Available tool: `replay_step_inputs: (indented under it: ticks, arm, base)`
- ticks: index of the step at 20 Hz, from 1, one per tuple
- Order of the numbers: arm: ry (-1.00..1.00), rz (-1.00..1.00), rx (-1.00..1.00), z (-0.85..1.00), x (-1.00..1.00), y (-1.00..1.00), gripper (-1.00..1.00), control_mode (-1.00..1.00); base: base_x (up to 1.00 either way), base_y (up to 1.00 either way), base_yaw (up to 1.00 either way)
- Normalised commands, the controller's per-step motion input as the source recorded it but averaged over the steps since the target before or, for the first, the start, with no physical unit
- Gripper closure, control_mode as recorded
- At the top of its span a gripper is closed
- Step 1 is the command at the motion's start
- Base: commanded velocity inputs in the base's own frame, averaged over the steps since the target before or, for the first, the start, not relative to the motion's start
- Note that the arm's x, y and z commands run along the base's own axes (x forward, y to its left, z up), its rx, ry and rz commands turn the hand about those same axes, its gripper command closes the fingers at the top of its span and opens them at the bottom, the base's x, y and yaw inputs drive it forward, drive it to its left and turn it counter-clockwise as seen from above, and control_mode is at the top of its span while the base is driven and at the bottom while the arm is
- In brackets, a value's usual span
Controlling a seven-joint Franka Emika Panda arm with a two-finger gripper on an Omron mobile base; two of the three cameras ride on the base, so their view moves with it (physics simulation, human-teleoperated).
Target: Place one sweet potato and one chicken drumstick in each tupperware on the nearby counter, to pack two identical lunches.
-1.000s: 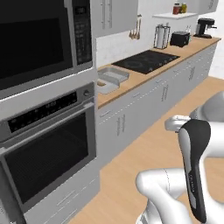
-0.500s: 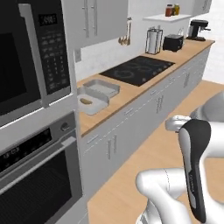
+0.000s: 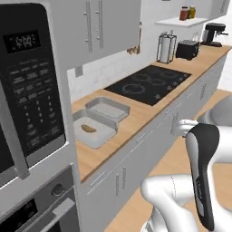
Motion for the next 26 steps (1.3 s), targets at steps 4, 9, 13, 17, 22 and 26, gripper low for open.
replay_step_inputs:
  ticks: [4,9,13,17,22,26]
  arm:
    - [0.00,0.00,0.00,0.00,0.00,0.00,1.00,1.00]
    - [0.00,0.00,0.00,0.00,0.00,0.00,1.00,1.00]
    - [0.00,0.00,0.00,0.00,0.00,0.00,1.00,1.00]
    - [0.00,0.00,0.00,0.00,0.00,0.00,1.00,1.00]
    - [0.00,0.00,0.00,0.00,0.00,0.00,1.00,1.00]
    - [0.14,0.21,-0.03,-0.70,0.10,0.02,1.00,-1.00]
  base:
    - [0.98,0.06,0.17]
    - [0.75,0.16,0.51]
    - [0.35,0.00,0.76]
    - [0.22,0.00,0.69]
    - [0.07,0.00,0.54]
    - [0.04,0.02,0.10]
